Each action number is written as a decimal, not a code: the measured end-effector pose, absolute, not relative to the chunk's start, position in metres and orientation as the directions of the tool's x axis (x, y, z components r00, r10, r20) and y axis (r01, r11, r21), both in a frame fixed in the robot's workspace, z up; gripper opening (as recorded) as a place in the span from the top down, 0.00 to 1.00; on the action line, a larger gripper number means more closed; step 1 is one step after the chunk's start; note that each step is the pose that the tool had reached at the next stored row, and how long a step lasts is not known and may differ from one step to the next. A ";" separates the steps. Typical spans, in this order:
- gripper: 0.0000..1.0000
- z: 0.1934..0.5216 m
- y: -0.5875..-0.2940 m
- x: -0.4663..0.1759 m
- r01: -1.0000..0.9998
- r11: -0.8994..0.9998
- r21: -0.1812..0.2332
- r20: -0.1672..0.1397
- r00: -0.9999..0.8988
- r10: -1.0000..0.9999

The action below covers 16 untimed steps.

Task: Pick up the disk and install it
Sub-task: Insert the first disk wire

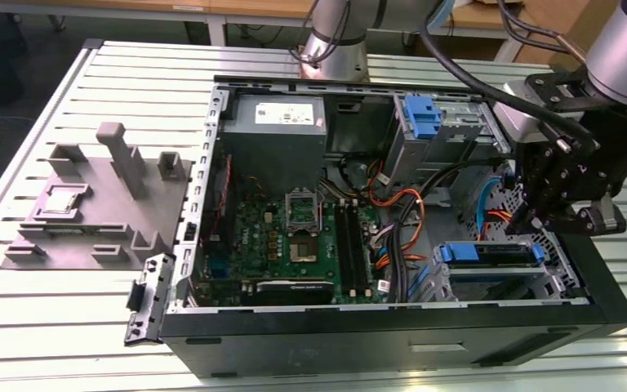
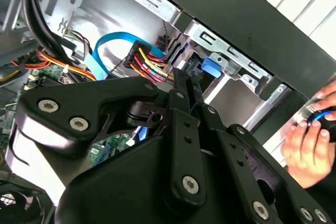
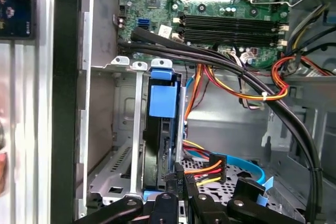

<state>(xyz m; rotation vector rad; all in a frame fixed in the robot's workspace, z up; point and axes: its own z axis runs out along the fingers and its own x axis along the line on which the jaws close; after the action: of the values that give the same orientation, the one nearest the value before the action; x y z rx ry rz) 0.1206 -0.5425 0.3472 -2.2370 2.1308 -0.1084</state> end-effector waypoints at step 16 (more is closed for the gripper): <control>0.83 0.341 -0.551 0.121 -0.996 0.000 -0.085 0.008 -0.001 -1.000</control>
<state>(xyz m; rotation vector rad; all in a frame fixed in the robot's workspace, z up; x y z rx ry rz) 0.1206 -0.5515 0.3410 -2.1809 2.1821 -0.1014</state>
